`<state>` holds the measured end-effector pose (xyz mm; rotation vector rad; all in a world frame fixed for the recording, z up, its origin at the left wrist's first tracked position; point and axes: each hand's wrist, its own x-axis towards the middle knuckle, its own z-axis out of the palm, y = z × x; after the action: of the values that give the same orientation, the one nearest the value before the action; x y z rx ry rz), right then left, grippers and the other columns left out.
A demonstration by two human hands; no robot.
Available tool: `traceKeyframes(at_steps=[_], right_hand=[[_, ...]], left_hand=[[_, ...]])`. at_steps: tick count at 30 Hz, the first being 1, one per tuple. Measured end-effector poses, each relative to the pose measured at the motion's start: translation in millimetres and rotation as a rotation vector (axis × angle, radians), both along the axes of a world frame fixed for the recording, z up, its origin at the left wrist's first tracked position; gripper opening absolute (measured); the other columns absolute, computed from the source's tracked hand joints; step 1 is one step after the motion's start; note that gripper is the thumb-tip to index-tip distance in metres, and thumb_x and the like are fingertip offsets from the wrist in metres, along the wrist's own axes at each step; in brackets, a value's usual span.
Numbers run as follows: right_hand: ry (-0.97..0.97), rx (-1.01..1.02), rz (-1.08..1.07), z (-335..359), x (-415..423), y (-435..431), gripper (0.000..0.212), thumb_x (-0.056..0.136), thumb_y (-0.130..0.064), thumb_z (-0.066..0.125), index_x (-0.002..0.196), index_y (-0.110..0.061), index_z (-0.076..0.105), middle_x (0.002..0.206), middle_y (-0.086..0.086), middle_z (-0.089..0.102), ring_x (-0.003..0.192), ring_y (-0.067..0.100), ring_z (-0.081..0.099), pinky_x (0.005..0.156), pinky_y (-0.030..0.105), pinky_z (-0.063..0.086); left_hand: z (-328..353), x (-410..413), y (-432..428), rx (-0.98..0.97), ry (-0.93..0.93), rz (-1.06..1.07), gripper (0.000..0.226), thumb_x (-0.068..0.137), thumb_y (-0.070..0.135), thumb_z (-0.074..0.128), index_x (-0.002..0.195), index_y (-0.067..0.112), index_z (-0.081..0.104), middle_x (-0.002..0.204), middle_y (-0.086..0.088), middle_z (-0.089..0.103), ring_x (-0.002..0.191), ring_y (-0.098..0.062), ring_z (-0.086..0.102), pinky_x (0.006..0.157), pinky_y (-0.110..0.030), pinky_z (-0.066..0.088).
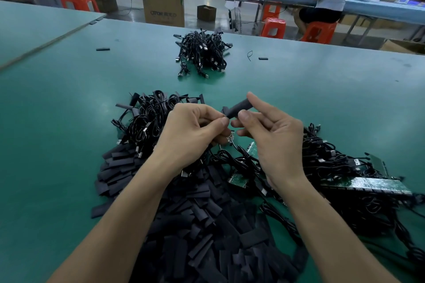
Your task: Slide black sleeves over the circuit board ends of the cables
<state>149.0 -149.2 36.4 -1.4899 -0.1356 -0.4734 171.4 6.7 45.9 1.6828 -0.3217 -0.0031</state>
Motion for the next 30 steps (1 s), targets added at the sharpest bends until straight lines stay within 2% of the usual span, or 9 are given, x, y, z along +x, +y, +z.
traceKeyframes(at_steps=[4, 9, 12, 16, 19, 22, 25, 27, 30], right_hand=[[0.002, 0.001, 0.01, 2, 0, 7, 0.039, 0.09, -0.007, 0.071, 0.123, -0.027, 0.064, 0.083, -0.005, 0.078, 0.07, 0.009, 0.073, 0.07, 0.019, 0.057], [0.028, -0.048, -0.037, 6, 2, 8, 0.032, 0.091, -0.011, 0.071, 0.11, -0.037, 0.066, 0.079, -0.006, 0.077, 0.073, 0.011, 0.074, 0.064, 0.015, 0.053], [0.057, -0.05, -0.054, 11, 3, 5, 0.025, 0.092, -0.013, 0.071, 0.106, -0.033, 0.067, 0.076, -0.004, 0.076, 0.071, 0.011, 0.072, 0.063, 0.017, 0.051], [0.054, 0.115, -0.041, 24, 6, 2, 0.02, 0.092, -0.007, 0.069, 0.105, -0.022, 0.063, 0.078, 0.004, 0.076, 0.067, 0.015, 0.071, 0.06, 0.02, 0.051], [0.023, 0.249, -0.003, 34, 9, 1, 0.019, 0.093, -0.003, 0.067, 0.106, -0.016, 0.061, 0.078, 0.008, 0.076, 0.065, 0.016, 0.07, 0.057, 0.02, 0.052], [0.007, 0.227, -0.016, 39, 14, 0, 0.019, 0.095, -0.008, 0.065, 0.11, -0.019, 0.062, 0.081, 0.008, 0.076, 0.069, 0.018, 0.072, 0.06, 0.021, 0.053], [0.122, 0.054, -0.113, 31, 23, -7, 0.025, 0.101, -0.02, 0.058, 0.124, -0.028, 0.058, 0.083, 0.0, 0.077, 0.072, 0.013, 0.073, 0.064, 0.021, 0.054], [0.252, -0.254, -0.178, 18, 29, -15, 0.031, 0.1, -0.024, 0.058, 0.131, -0.026, 0.057, 0.084, -0.005, 0.076, 0.072, 0.006, 0.07, 0.073, 0.024, 0.054], [0.456, -0.745, -0.128, -5, 38, -21, 0.032, 0.097, -0.026, 0.061, 0.128, -0.02, 0.063, 0.11, -0.001, 0.072, 0.082, 0.003, 0.061, 0.084, 0.02, 0.043]], left_hand=[[0, 0, 1, 0.003, 0.0, 0.015, 0.012, 0.093, 0.006, 0.068, 0.082, 0.006, 0.073, 0.073, -0.007, 0.076, 0.062, -0.016, 0.073, 0.064, -0.028, 0.06], [0, 1, 1, 0.064, -0.032, 0.001, 0.009, 0.093, 0.01, 0.07, 0.086, 0.007, 0.074, 0.075, -0.005, 0.077, 0.068, -0.017, 0.075, 0.069, -0.029, 0.062], [1, 0, 2, 0.107, -0.07, -0.009, 0.005, 0.09, 0.017, 0.074, 0.091, 0.012, 0.075, 0.079, -0.002, 0.077, 0.075, -0.02, 0.076, 0.078, -0.039, 0.062], [3, 2, 12, 0.242, -0.051, -0.109, 0.033, 0.075, 0.034, 0.087, 0.103, 0.026, 0.072, 0.095, 0.007, 0.076, 0.091, -0.009, 0.073, 0.086, -0.034, 0.06], [4, 1, 12, 0.31, -0.026, -0.132, 0.028, 0.077, 0.029, 0.087, 0.098, 0.029, 0.07, 0.091, 0.006, 0.076, 0.083, -0.007, 0.072, 0.078, -0.031, 0.06], [6, 2, 10, 0.321, -0.106, -0.041, 0.015, 0.084, 0.029, 0.08, 0.093, 0.032, 0.068, 0.086, 0.007, 0.075, 0.072, -0.006, 0.069, 0.066, -0.023, 0.054], [8, 7, 16, 0.185, -0.174, 0.14, 0.012, 0.09, 0.028, 0.073, 0.096, 0.035, 0.067, 0.081, 0.013, 0.073, 0.07, -0.001, 0.068, 0.061, -0.017, 0.054], [9, 12, 23, 0.113, -0.214, 0.322, 0.014, 0.091, 0.03, 0.072, 0.104, 0.028, 0.07, 0.075, 0.018, 0.071, 0.065, 0.006, 0.065, 0.057, -0.011, 0.05], [5, 21, 36, 0.124, -0.237, 0.553, 0.025, 0.09, 0.038, 0.072, 0.11, 0.024, 0.073, 0.068, 0.027, 0.067, 0.057, 0.007, 0.059, 0.054, -0.01, 0.046]])
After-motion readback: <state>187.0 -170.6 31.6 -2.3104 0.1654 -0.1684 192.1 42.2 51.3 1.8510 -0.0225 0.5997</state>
